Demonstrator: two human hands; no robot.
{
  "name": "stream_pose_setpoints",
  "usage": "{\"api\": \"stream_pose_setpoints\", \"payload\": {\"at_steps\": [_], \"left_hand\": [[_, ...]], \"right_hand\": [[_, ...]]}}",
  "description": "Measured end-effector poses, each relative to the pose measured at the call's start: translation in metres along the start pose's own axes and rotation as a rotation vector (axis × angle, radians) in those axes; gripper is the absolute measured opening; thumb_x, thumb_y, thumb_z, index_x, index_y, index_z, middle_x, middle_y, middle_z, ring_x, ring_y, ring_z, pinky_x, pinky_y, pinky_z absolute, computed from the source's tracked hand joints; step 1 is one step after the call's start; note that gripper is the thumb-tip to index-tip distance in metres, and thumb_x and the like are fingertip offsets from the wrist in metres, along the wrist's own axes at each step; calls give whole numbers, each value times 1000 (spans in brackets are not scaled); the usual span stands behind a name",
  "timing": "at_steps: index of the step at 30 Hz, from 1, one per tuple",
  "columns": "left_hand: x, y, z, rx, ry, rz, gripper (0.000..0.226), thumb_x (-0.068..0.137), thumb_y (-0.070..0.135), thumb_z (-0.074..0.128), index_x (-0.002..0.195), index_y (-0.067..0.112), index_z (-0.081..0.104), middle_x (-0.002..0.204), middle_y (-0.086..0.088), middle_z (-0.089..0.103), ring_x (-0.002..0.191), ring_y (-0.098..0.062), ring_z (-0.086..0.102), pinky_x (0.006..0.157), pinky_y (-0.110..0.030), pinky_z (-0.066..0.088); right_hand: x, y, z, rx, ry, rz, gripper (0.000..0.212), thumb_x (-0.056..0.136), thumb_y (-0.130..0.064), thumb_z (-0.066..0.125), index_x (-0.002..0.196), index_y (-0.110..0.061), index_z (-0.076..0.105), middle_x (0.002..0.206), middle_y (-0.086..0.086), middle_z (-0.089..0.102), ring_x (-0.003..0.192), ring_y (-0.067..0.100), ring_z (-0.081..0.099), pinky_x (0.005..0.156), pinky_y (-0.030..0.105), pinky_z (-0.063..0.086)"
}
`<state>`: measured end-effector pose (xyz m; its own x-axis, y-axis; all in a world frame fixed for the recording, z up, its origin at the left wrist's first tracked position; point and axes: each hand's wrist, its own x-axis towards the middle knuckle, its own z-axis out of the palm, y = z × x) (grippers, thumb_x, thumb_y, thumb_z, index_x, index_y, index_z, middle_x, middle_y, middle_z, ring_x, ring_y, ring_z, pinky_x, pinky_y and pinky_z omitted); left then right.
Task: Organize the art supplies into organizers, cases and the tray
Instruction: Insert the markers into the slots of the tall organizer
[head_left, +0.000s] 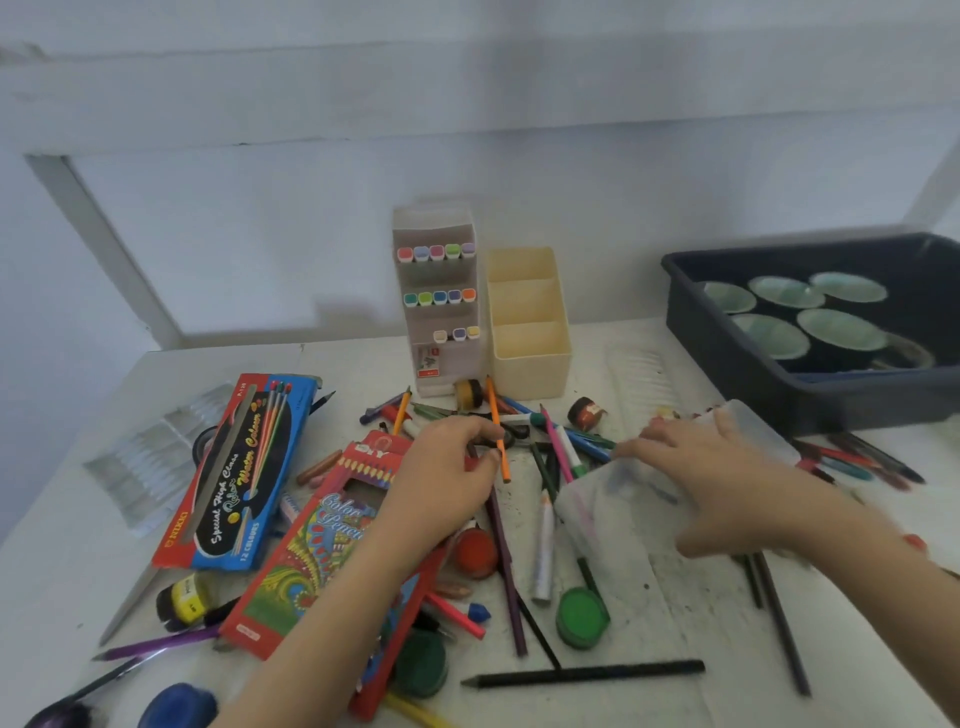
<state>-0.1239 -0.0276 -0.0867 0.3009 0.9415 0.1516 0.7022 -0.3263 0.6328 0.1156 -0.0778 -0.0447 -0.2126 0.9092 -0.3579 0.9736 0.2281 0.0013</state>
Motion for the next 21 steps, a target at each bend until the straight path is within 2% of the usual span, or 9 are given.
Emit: {"api": "stream_pose_setpoints", "payload": {"at_steps": [2,4,7,9,12,15,17,19,21], "left_hand": [[-1,11,-1,-71,3,36,25,94,23,52,117,24,62,112,14,58,101,0,50,75,-4,33],[-4,25,-5,-212,-54,110,34,93,39,51,126,30,52,114,23,55,107,7,50,83,-3,40],[-8,44,-11,-289,-123,267,71,77,59,63,137,32,37,128,21,51,119,4,47,97,-18,43],[-5,56,-13,-194,-30,298,94,65,62,72,141,25,31,133,13,46,122,-3,44,100,-25,41],[4,68,-17,-143,172,341,88,63,56,78,134,21,39,124,11,47,113,-4,44,95,-25,43],[10,73,-19,-301,152,343,73,62,53,76,124,31,44,118,15,54,110,0,51,88,-26,50],[14,73,-19,-440,112,291,66,61,54,74,120,37,47,116,17,58,109,-1,56,84,-25,52],[17,70,-18,-559,46,226,69,59,60,73,119,40,49,117,18,61,110,-3,59,85,-26,52],[21,66,-14,-621,-62,161,86,52,72,72,126,35,50,120,18,61,110,-3,60,87,-26,52]], "right_hand": [[0,1,-9,53,103,-13,87,71,-40,69,140,-46,17,140,-11,34,132,11,27,115,46,-5],[-1,4,-20,119,222,-40,89,70,-47,69,141,-47,16,140,-13,35,131,10,29,115,43,-2],[-6,7,-41,159,379,-107,92,66,-53,69,142,-47,17,137,-13,37,128,10,28,116,42,5],[-11,9,-55,157,428,-119,91,66,-52,68,142,-46,19,133,-9,41,125,13,30,114,41,13],[-16,13,-71,191,446,-126,93,67,-49,72,143,-46,18,132,-9,42,125,13,30,114,42,14],[-18,27,-76,156,420,-101,98,64,-54,75,143,-48,18,141,-13,37,134,15,27,116,52,5],[-22,41,-76,178,382,-53,96,64,-54,75,143,-46,21,145,-12,35,136,15,28,116,52,10],[-28,54,-73,270,323,-24,90,67,-51,75,142,-42,27,146,-12,36,132,11,32,114,40,19],[-38,63,-70,368,233,-14,84,70,-49,75,141,-39,31,144,-14,37,124,4,35,103,28,25]]}}
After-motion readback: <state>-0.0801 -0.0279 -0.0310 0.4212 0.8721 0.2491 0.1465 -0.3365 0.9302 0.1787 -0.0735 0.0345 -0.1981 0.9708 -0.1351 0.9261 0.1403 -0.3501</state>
